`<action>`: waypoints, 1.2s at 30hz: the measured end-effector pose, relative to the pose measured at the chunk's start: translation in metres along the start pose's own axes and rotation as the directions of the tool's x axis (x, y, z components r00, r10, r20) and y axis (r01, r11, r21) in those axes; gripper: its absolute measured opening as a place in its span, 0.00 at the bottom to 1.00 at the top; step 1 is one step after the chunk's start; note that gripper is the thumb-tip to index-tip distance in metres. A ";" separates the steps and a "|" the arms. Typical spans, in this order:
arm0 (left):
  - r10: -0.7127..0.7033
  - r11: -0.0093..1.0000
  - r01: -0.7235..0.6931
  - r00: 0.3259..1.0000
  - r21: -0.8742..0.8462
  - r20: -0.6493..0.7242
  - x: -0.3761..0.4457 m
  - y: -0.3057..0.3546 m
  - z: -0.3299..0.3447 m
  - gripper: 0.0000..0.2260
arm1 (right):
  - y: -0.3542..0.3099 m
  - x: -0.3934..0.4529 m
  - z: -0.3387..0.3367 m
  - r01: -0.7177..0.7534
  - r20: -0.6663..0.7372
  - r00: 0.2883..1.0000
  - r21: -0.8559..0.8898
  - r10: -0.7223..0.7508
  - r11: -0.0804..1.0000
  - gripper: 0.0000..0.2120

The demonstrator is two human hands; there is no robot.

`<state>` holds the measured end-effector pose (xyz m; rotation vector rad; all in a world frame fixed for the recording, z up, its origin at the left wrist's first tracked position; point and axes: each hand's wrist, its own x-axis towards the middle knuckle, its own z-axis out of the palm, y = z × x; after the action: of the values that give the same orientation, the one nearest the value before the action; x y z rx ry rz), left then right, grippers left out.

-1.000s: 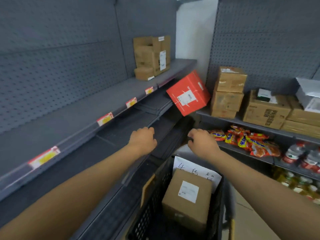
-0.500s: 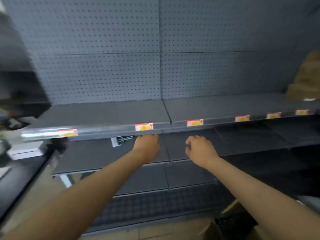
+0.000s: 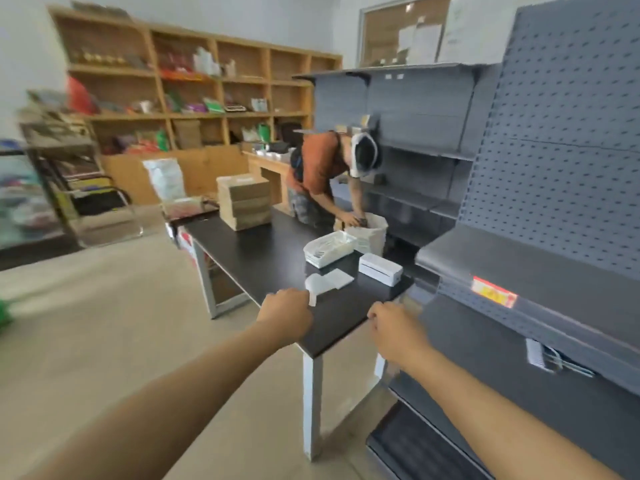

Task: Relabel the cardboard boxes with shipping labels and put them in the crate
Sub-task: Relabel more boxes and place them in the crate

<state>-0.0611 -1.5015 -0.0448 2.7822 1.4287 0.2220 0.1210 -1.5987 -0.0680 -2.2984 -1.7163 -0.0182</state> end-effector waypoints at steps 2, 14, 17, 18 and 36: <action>-0.096 0.995 0.095 0.995 -0.027 -0.016 -0.004 -0.049 0.001 0.12 | -0.047 0.036 0.014 0.112 0.001 0.994 -0.027 -0.112 0.993 0.12; -0.538 0.842 0.538 0.843 0.035 -0.020 0.025 -0.282 0.008 0.14 | -0.267 0.231 0.116 0.547 0.083 0.830 0.077 -0.552 0.834 0.13; -0.602 0.795 0.604 0.797 0.060 -0.055 0.036 -0.331 0.002 0.13 | -0.313 0.270 0.129 0.593 0.089 0.794 0.107 -0.602 0.798 0.13; -0.618 0.782 0.621 0.784 0.055 -0.061 0.039 -0.347 0.002 0.13 | -0.327 0.281 0.134 0.603 0.082 0.785 0.125 -0.614 0.788 0.13; -0.652 0.757 0.652 0.758 0.055 -0.006 0.163 -0.643 0.018 0.12 | -0.550 0.493 0.243 0.656 0.193 0.737 0.031 -0.648 0.754 0.13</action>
<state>-0.4845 -0.9931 -0.0876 2.1073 2.3074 0.1477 -0.2876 -0.9380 -0.1025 -1.6286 -2.5635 0.0337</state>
